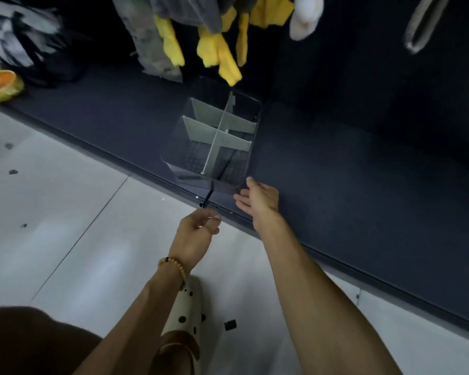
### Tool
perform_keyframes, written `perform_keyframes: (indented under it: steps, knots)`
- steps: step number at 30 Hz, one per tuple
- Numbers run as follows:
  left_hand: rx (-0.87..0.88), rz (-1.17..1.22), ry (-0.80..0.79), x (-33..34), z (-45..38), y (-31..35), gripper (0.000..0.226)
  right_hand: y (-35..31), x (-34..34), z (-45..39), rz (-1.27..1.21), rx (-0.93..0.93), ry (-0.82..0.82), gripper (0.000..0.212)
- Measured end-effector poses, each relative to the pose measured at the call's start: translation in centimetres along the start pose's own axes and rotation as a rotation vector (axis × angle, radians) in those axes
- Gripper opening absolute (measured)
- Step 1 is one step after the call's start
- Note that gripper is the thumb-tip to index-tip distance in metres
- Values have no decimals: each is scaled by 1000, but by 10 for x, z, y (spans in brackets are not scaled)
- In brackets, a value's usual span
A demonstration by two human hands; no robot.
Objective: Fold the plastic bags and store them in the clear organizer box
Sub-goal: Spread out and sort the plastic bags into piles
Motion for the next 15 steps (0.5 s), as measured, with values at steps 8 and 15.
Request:
perform_keyframes:
  steps: [8, 15]
  knots:
    - [130, -16, -295, 117, 48, 19, 11, -48, -198, 70, 103, -230, 313, 17]
    - [260, -141, -633, 293, 99, 35, 9, -72, -441, 126, 525, -264, 861, 32]
Point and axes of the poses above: each hand's wrist, its own z-axis away from the middle knuckle, its own x-axis out of the palm, y = z × x, the point moved 6 cm from there along -z, towards the middle knuckle, and after that the axes turned 3 degrees about -z, right-handed, at the moved point
